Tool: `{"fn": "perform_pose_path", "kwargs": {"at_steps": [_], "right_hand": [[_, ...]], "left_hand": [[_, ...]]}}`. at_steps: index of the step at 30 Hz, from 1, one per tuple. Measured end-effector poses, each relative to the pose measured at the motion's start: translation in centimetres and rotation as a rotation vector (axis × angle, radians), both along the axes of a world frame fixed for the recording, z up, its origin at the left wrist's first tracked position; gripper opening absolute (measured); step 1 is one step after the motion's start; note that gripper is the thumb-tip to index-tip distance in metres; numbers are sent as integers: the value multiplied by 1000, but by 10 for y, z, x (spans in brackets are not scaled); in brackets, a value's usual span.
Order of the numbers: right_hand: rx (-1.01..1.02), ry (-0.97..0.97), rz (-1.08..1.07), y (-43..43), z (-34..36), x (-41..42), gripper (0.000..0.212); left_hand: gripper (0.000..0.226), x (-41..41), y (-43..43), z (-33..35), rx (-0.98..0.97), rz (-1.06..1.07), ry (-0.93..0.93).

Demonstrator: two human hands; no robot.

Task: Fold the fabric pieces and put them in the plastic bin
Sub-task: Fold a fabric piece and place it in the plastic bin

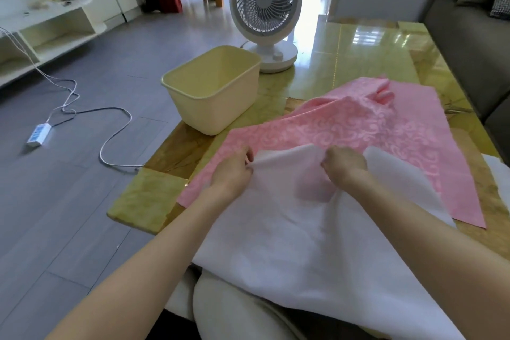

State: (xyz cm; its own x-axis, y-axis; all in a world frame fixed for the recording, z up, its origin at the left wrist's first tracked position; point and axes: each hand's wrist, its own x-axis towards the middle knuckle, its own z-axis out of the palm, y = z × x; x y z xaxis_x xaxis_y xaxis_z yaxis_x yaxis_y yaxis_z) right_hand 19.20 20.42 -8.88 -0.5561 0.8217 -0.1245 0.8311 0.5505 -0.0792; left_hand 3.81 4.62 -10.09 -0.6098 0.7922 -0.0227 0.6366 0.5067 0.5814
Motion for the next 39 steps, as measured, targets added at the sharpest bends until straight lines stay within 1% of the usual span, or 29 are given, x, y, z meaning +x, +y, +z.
{"fn": "perform_pose_path", "kwargs": {"at_steps": [3,5,6,8,9,10,11,15,18,21,24,27,29,31,35,39], "right_hand": [[145,209,91,-6,11,-13,19],[148,286,186,-17,16,-23,19],[99,310,241,-23,16,-26,24],[-29,332,339,-37,11,-29,44],[-55,333,374,-44,8,-27,54],[-52,333,396,-49,4,-23,59],[-35,335,403,-53,1,-18,59],[-16,300,325,-58,-17,18,46],[-34,177,218,-50,-29,56,43],[10,42,186,-39,-36,88,37],[48,-14,177,-32,-33,110,30],[52,-66,192,-30,-31,122,28],[56,-85,198,-30,-32,128,27],[81,-55,183,-28,-29,131,26],[167,117,108,-12,-10,125,25],[235,162,58,16,7,106,23]], "left_hand": [[15,-9,-12,13,81,23,134],[17,-18,-21,14,67,87,195],[19,-22,-26,13,29,135,194],[26,-25,-34,7,-92,219,168],[31,-25,-37,3,-153,237,153],[36,-24,-40,-1,-194,230,143],[39,-22,-41,-4,-215,199,141],[37,4,-29,-9,-222,-91,147],[39,29,-14,-13,-279,-259,118],[38,39,-9,-17,-306,-254,130],[30,39,-8,-15,-301,-227,146],[20,37,-8,-14,-306,-233,153],[18,35,-8,-13,-298,-244,181],[18,33,-6,-9,-259,-240,201],[19,27,14,7,-123,-183,277],[16,14,44,19,-47,-129,299]]}}
